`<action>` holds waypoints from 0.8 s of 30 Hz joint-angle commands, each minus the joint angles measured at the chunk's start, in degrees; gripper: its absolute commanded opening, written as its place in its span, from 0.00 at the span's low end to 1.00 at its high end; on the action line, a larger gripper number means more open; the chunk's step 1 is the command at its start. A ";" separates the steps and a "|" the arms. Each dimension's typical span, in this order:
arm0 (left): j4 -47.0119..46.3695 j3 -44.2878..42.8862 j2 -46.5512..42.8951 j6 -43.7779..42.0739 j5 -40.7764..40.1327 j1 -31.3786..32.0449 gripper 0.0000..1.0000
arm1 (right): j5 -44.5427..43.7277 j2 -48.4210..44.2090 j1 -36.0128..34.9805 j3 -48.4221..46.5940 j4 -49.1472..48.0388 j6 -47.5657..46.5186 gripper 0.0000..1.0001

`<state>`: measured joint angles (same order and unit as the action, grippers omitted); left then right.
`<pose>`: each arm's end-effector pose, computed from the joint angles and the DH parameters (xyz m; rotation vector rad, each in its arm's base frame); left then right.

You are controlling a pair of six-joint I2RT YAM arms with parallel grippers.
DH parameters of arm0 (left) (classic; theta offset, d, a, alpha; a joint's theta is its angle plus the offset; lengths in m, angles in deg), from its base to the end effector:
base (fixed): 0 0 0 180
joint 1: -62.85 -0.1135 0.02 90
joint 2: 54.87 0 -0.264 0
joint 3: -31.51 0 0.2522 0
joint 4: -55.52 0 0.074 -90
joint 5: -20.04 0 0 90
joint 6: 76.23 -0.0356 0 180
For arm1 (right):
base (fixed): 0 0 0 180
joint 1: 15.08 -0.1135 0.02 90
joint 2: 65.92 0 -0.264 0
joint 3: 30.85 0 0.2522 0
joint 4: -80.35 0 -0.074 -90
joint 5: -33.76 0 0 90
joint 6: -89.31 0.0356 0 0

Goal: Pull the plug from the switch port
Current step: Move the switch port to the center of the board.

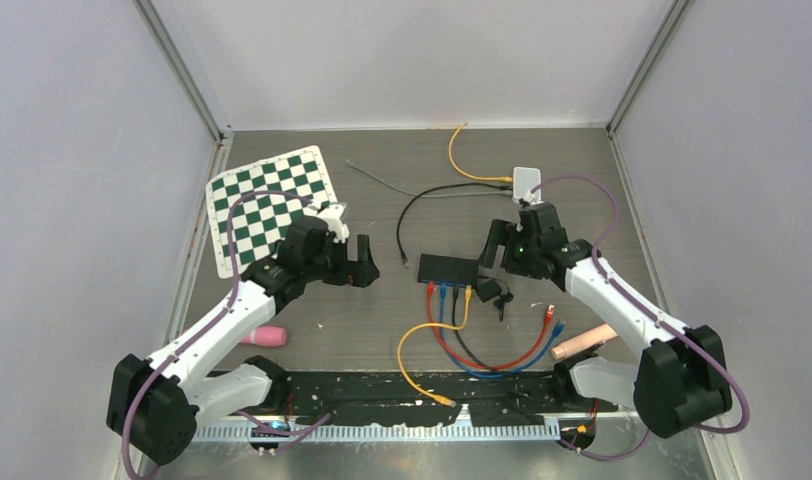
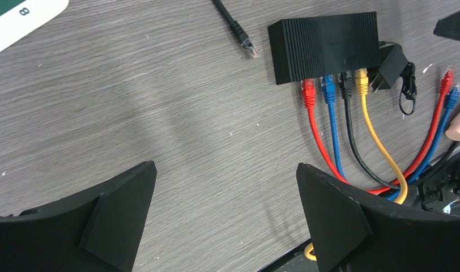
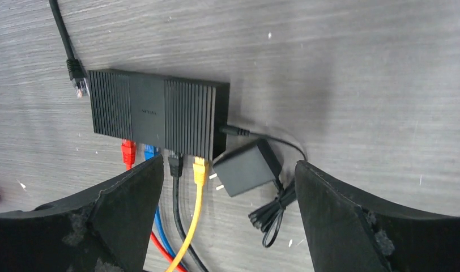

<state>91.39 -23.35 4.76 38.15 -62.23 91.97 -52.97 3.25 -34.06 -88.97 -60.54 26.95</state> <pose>0.1905 -0.1116 0.2491 0.1704 2.3496 -0.6291 0.2299 0.0812 0.2278 0.1624 2.4868 0.4227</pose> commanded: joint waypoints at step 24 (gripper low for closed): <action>-7.80 -19.61 27.27 -1.78 23.58 1.17 0.87 | 13.21 7.42 4.12 -2.35 -7.91 6.61 0.84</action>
<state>86.96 -35.92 26.64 37.04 -45.73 92.17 -43.96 9.13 -29.85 -87.48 -66.27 35.34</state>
